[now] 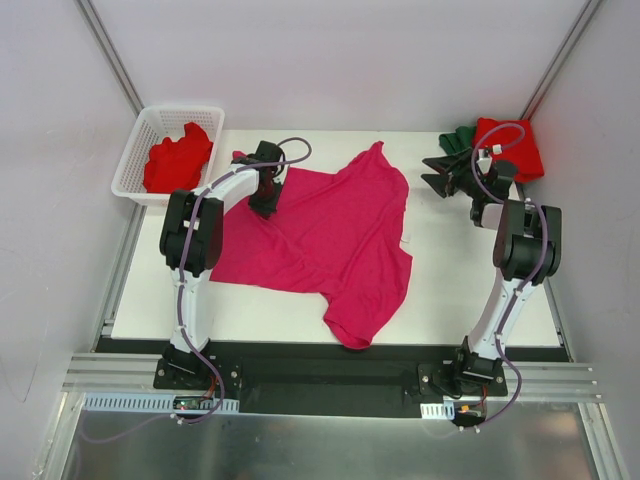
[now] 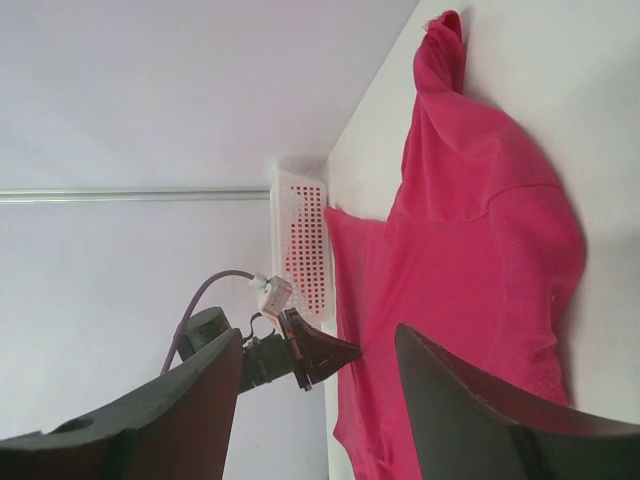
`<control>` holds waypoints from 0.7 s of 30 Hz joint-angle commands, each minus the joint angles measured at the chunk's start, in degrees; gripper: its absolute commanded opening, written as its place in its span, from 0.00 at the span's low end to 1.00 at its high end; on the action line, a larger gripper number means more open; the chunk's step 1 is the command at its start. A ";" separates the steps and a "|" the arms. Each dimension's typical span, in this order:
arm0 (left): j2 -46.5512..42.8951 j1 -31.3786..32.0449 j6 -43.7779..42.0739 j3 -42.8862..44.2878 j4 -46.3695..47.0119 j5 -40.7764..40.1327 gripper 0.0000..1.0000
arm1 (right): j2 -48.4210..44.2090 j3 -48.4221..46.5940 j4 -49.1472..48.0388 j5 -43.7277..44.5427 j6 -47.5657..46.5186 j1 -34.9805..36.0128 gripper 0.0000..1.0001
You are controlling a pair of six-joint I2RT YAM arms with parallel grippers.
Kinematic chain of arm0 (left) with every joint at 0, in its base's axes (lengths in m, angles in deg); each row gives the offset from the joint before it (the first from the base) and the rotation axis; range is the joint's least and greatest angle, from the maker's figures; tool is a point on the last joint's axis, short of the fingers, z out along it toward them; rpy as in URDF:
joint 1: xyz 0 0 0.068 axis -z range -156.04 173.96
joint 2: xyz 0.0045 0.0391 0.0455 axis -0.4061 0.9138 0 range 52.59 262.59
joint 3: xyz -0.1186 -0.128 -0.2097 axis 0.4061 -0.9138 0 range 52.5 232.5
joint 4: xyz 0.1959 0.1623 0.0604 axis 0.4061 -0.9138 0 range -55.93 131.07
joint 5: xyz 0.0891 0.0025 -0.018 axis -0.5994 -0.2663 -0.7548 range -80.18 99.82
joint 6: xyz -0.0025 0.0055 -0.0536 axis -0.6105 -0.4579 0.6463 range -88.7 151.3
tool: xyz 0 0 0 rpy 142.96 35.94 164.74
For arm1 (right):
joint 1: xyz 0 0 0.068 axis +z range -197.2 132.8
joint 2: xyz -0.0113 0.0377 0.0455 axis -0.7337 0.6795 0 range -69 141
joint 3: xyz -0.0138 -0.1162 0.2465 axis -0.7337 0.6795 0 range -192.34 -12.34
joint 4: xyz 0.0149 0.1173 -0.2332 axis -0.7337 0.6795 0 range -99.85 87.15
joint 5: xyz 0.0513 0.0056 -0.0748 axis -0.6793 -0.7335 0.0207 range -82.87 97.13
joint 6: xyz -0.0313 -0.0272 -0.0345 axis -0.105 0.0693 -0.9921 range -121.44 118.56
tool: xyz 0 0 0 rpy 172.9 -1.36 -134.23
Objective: Fold and stack the t-shirts
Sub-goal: Flatten out the tshirt
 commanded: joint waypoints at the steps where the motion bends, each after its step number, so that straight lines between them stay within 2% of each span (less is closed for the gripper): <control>1: -2.57 -0.73 0.86 -1.22 -2.65 0.24 0.00 | -4.60 0.73 5.37 0.31 -6.49 -0.02 0.65; 5: -2.57 -0.73 0.86 -1.22 -2.65 0.16 0.00 | -7.85 0.65 24.16 5.65 -19.23 1.03 0.65; 6: -2.57 -0.73 0.86 -1.22 -2.65 0.24 0.00 | -8.56 0.21 28.29 6.98 -25.26 1.38 0.65; 8: -2.39 -0.73 0.94 -1.14 -2.65 0.24 0.00 | -10.05 -0.58 37.33 11.19 -29.86 2.44 0.65; 10: -2.39 -0.73 0.86 -1.05 -2.65 0.24 0.00 | -10.23 -0.58 41.41 12.96 -33.21 3.49 0.65; 21: -2.57 -0.73 0.77 -1.31 -2.65 0.07 0.00 | -5.14 1.18 40.37 14.20 -32.35 8.50 0.65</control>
